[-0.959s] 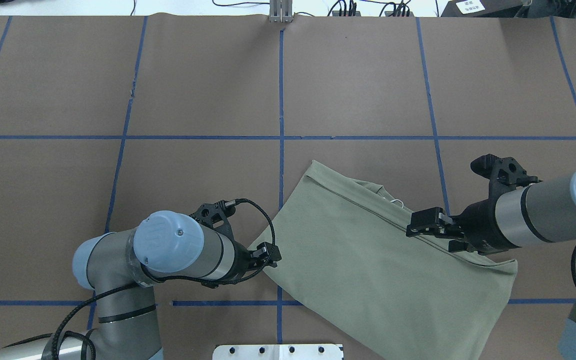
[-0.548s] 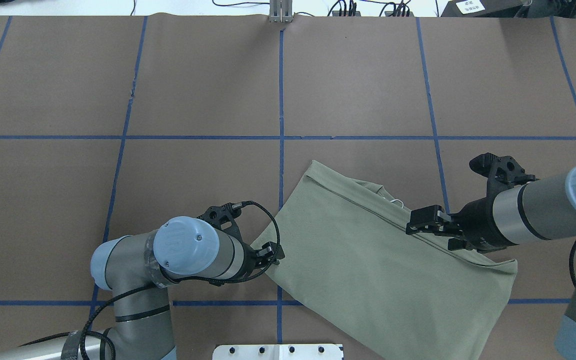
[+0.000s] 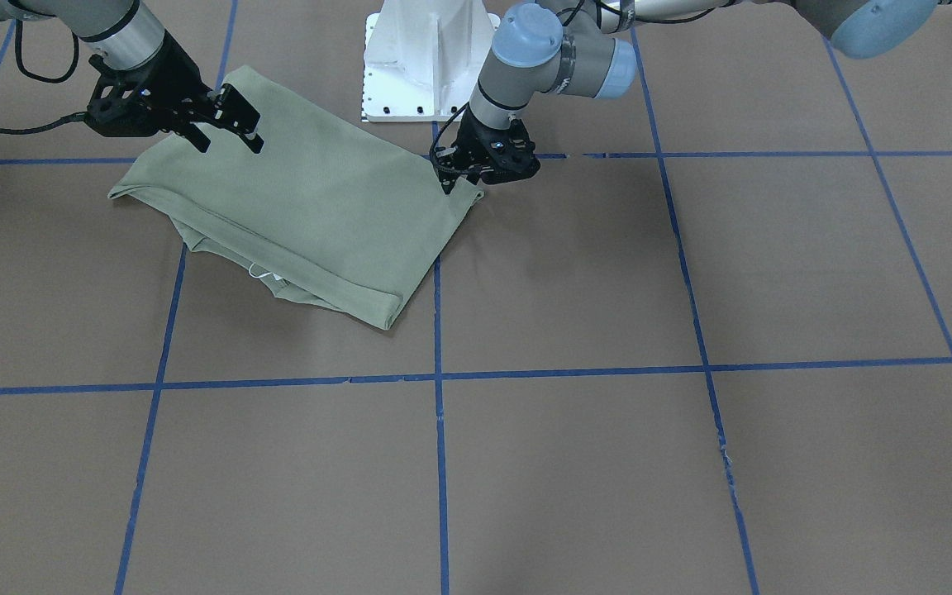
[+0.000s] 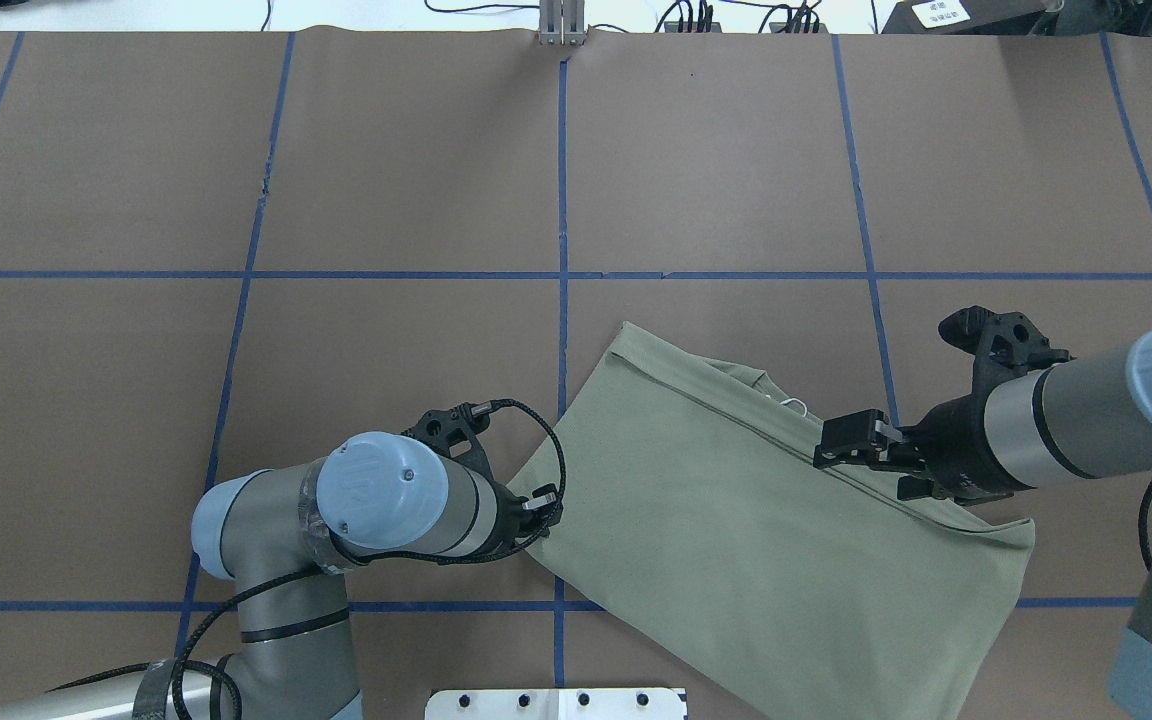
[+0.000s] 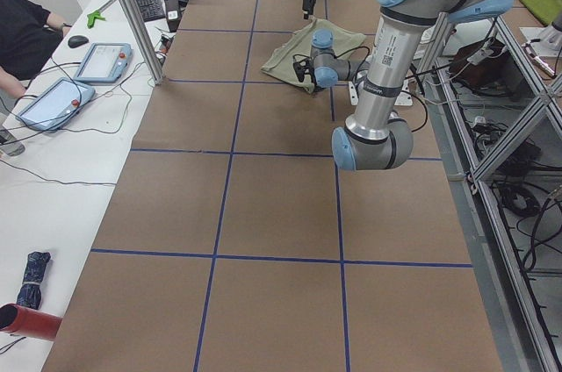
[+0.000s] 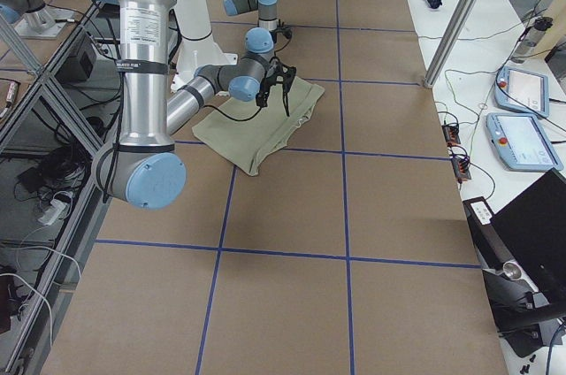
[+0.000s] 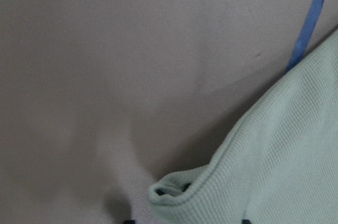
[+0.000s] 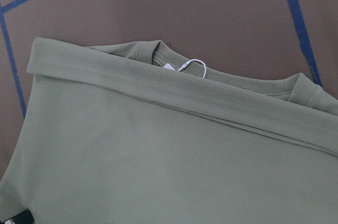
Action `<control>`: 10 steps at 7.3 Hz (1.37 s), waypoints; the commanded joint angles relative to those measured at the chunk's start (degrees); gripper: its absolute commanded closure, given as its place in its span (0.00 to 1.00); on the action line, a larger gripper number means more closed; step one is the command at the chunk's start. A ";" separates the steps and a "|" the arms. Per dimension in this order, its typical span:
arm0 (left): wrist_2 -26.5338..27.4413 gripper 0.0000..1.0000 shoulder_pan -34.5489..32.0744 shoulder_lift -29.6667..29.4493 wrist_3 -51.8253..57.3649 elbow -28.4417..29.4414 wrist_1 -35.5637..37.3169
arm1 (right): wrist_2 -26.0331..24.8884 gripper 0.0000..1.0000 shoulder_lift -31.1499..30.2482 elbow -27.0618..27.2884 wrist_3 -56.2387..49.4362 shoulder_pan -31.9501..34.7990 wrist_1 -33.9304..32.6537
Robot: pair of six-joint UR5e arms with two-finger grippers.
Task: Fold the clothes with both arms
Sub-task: 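Pull the shirt corner away with the left gripper while the right releases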
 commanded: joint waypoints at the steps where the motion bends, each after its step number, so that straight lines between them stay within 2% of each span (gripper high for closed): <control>1: 0.01 1.00 -2.03 -0.04 0.06 -0.49 0.17 | 0.00 0.00 0.00 -0.13 0.00 0.30 0.07; 3: -0.07 1.00 -9.04 0.23 1.02 0.20 0.61 | -0.09 0.00 0.00 -0.13 0.09 0.47 0.07; 5: -0.07 1.00 -13.54 -0.64 6.55 4.40 -0.08 | -0.79 0.00 0.09 -0.65 0.00 0.48 0.07; 6: 0.01 1.00 -15.83 -3.44 9.35 8.26 -0.96 | -0.88 0.00 0.09 -0.66 0.00 0.82 0.07; 10: -0.07 1.00 -24.18 -13.37 19.63 27.77 -14.22 | -2.81 0.00 0.26 -0.74 0.09 0.91 0.07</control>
